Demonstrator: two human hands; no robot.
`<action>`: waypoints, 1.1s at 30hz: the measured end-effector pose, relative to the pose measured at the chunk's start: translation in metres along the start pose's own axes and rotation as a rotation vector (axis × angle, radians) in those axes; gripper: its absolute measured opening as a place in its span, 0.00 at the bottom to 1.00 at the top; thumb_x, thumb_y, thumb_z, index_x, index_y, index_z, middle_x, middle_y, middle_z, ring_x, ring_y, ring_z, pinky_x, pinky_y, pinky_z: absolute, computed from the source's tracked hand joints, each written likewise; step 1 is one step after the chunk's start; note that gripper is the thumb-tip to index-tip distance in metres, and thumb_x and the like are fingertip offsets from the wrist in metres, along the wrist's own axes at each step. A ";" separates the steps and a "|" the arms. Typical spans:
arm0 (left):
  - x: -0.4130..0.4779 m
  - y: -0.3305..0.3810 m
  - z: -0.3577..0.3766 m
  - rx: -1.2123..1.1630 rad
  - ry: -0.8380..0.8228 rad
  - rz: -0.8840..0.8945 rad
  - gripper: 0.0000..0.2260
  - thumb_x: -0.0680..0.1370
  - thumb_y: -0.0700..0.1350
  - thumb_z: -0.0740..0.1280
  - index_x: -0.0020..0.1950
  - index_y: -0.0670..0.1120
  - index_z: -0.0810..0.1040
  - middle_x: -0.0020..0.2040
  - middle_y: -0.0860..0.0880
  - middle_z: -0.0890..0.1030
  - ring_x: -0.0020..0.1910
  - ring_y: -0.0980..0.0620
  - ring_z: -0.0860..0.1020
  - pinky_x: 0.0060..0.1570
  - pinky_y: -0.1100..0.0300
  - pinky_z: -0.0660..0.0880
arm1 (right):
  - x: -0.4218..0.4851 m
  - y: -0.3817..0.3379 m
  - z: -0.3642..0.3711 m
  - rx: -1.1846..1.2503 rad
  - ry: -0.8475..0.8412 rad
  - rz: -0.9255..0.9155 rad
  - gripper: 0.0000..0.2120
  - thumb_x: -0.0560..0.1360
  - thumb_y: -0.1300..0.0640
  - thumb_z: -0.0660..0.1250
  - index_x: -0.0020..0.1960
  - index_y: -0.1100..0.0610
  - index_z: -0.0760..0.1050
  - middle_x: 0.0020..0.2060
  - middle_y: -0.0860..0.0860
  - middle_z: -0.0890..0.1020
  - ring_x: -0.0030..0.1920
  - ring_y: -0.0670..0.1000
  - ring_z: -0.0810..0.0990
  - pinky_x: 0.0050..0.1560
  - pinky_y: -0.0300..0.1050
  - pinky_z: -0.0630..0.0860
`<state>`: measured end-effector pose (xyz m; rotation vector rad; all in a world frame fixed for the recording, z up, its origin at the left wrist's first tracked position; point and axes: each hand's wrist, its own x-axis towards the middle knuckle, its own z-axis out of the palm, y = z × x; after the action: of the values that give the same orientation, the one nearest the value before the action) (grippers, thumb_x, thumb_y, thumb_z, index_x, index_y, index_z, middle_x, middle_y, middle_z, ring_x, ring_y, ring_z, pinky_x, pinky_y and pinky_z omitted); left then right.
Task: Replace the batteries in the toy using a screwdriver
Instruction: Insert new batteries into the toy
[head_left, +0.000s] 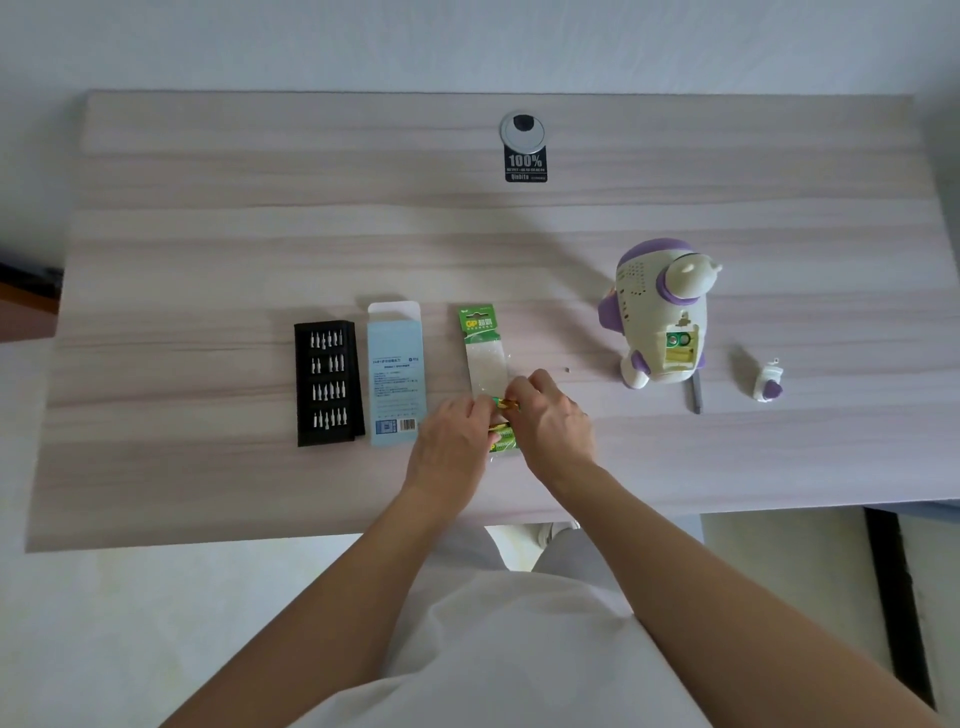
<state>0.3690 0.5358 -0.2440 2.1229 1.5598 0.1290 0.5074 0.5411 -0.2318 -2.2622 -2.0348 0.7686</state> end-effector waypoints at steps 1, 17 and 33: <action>0.001 0.000 0.001 -0.010 -0.020 -0.006 0.09 0.77 0.41 0.72 0.55 0.44 0.78 0.48 0.45 0.79 0.48 0.44 0.77 0.44 0.50 0.73 | -0.001 0.000 0.002 -0.006 -0.001 -0.008 0.06 0.80 0.58 0.65 0.56 0.57 0.73 0.51 0.53 0.74 0.44 0.61 0.79 0.35 0.49 0.69; 0.012 0.005 -0.009 -0.017 -0.217 -0.067 0.10 0.80 0.41 0.68 0.60 0.44 0.76 0.55 0.44 0.76 0.54 0.46 0.75 0.53 0.52 0.76 | -0.044 0.017 -0.053 0.815 0.128 0.000 0.10 0.81 0.60 0.64 0.60 0.50 0.76 0.45 0.44 0.82 0.41 0.45 0.83 0.41 0.46 0.83; 0.009 0.008 -0.012 -0.003 -0.330 -0.038 0.15 0.79 0.37 0.67 0.64 0.48 0.72 0.60 0.44 0.72 0.58 0.45 0.73 0.55 0.54 0.71 | -0.070 0.034 -0.081 1.077 0.102 0.054 0.11 0.80 0.64 0.65 0.62 0.60 0.76 0.50 0.55 0.83 0.43 0.52 0.85 0.45 0.51 0.84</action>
<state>0.3750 0.5460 -0.2315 1.9897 1.4005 -0.2222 0.5648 0.4959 -0.1470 -1.6355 -1.0432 1.2854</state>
